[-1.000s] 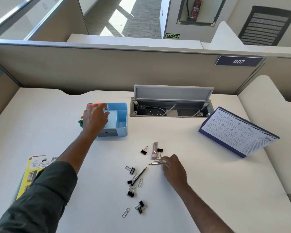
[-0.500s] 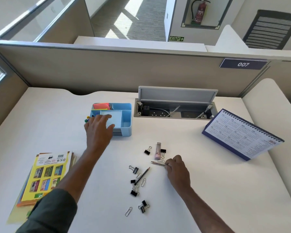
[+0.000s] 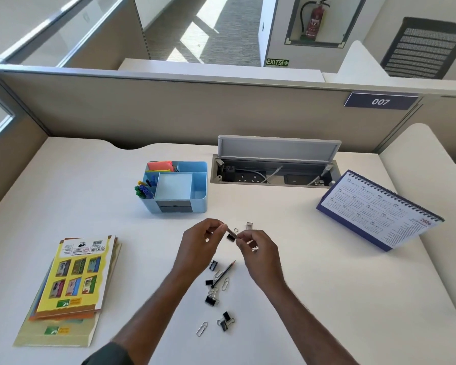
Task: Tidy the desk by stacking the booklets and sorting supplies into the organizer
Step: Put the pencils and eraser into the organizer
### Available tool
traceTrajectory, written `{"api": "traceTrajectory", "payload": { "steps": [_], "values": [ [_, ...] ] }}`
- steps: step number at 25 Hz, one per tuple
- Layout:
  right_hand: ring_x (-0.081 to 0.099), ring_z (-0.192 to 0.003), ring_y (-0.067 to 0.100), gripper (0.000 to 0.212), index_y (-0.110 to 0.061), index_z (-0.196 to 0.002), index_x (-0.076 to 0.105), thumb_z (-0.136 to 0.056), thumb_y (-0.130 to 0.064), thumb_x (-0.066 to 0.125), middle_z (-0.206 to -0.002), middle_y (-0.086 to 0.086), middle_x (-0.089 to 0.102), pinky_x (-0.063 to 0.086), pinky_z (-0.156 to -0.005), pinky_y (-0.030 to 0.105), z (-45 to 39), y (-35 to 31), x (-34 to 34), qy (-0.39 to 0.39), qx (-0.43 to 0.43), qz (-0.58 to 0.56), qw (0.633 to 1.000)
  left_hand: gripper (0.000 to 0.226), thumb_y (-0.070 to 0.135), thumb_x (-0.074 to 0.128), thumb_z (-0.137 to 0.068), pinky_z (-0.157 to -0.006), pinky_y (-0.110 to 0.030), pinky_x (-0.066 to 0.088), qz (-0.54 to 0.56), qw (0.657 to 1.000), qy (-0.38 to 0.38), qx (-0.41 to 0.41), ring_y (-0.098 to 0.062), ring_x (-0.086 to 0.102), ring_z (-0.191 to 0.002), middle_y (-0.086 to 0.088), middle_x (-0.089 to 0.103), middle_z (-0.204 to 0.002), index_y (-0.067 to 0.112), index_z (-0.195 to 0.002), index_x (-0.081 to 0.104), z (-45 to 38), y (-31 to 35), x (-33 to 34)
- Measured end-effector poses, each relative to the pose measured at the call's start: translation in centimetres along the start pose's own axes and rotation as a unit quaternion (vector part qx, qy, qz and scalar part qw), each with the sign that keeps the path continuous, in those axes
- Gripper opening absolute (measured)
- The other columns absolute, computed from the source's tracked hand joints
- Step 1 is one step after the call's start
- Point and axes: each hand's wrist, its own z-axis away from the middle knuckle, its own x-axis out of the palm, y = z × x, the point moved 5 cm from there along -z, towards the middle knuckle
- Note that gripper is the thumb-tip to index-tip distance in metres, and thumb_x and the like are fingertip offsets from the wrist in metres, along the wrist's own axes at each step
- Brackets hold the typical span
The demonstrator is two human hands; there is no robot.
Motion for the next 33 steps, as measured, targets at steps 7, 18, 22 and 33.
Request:
{"api": "traceTrajectory", "payload": {
  "steps": [7, 18, 22, 33],
  "values": [
    [0.062, -0.082, 0.007, 0.016, -0.03, -0.102, 0.069, -0.088, -0.022, 0.071, -0.104, -0.015, 0.063, 0.05, -0.071, 0.017, 0.2, -1.0, 0.4, -0.021, 0.009, -0.051, 0.998, 0.005, 0.02, 0.072, -0.092, -0.078, -0.043, 0.061, 0.045, 0.999, 0.001, -0.018, -0.016, 0.071, -0.078, 0.007, 0.075, -0.078, 0.021, -0.088, 0.074, -0.7, 0.8, -1.3],
    [0.062, -0.082, 0.006, 0.02, -0.036, -0.101, 0.063, -0.088, -0.022, 0.069, -0.099, -0.011, 0.062, 0.048, -0.071, 0.014, 5.2, 6.3, 1.3, -0.063, 0.092, 0.015, 0.994, 0.007, 0.018, 0.067, -0.086, -0.072, -0.022, 0.049, -0.13, 0.969, 0.21, 0.025, -0.018, 0.068, -0.076, 0.005, 0.071, -0.079, 0.014, -0.087, 0.072, -12.2, 1.6, -10.4],
    [0.062, -0.085, 0.006, 0.017, -0.033, -0.102, 0.064, -0.089, -0.023, 0.068, -0.098, -0.011, 0.063, 0.046, -0.07, 0.011, 6.9, 8.1, 1.0, -0.063, 0.109, 0.029, 0.992, 0.016, 0.03, 0.063, -0.084, -0.087, -0.04, 0.045, -0.234, 0.945, 0.228, -0.01, -0.032, 0.063, -0.098, -0.003, 0.073, -0.094, 0.021, -0.087, 0.075, -17.2, 0.4, -12.0],
    [0.059, -0.088, 0.004, 0.02, -0.035, -0.109, 0.063, -0.091, -0.025, 0.062, -0.098, -0.018, 0.056, 0.046, -0.073, 0.013, 6.9, 9.0, 1.3, -0.086, 0.063, 0.098, 0.99, 0.028, 0.02, 0.053, -0.092, -0.084, -0.044, 0.034, -0.468, 0.871, 0.15, -0.005, -0.036, 0.049, -0.099, -0.017, 0.062, -0.102, 0.015, -0.104, 0.078, -19.7, -3.2, -9.7]
  ]
}}
